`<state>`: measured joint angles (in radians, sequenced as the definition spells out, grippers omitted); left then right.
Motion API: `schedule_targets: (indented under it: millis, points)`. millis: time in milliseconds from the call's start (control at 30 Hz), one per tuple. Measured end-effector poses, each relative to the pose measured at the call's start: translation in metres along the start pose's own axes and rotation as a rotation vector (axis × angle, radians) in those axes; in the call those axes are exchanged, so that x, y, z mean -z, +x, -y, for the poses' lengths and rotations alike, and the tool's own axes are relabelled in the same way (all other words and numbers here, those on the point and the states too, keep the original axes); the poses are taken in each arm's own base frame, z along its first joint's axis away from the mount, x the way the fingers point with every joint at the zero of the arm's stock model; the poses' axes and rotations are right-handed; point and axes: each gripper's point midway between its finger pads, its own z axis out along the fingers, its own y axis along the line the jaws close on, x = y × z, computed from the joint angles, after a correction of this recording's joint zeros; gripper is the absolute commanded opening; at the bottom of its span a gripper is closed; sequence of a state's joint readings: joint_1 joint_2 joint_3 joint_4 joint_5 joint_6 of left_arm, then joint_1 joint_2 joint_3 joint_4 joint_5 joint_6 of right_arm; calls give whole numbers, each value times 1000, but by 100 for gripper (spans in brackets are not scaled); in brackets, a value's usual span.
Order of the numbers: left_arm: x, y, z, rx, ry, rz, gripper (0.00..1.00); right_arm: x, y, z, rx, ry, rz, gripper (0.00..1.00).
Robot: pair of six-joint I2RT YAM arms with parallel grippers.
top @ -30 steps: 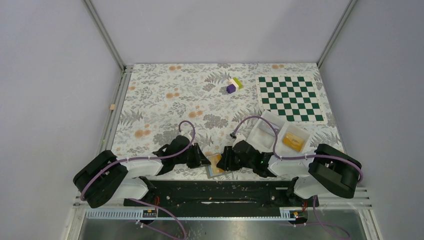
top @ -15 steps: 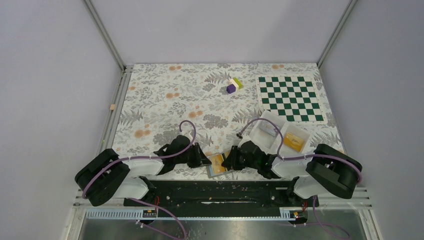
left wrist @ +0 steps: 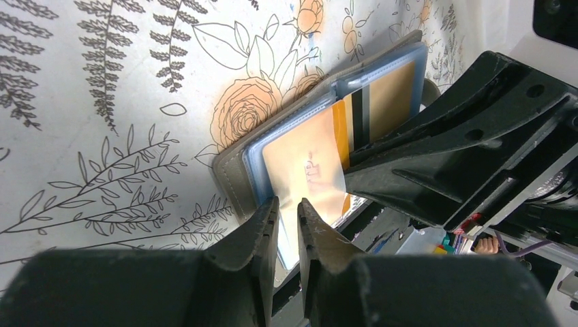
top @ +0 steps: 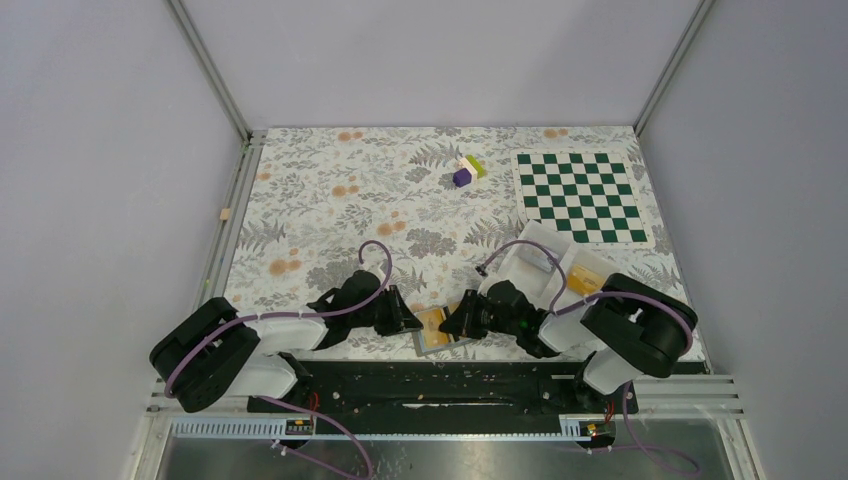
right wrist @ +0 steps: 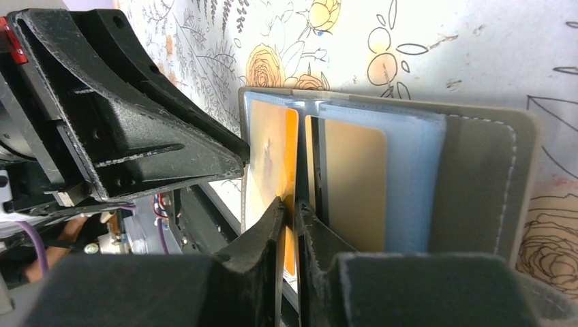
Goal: Take the credit cards out of the card holder
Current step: Remove the credit card from the card holder.
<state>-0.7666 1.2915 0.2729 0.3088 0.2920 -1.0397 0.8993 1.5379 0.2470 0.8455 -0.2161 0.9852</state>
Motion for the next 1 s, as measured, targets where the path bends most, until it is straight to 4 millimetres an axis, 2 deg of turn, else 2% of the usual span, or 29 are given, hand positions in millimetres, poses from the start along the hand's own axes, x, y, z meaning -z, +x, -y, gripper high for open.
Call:
schedule_targets:
  millis: [133, 433, 733, 1000]
  points:
    - [0, 0, 0, 0, -2, -1, 17, 1, -1, 0, -34, -28, -1, 0]
    - [-3, -3, 0, -8, -47, -19, 15, 12, -9, 0, -66, -51, 22, 0]
    - [-2, -5, -1, -19, -85, -20, 17, 22, -14, 7, -81, -42, 47, 0]
    - [0, -6, -3, -24, -101, -14, 22, 41, -22, -2, -59, -39, 84, 0]
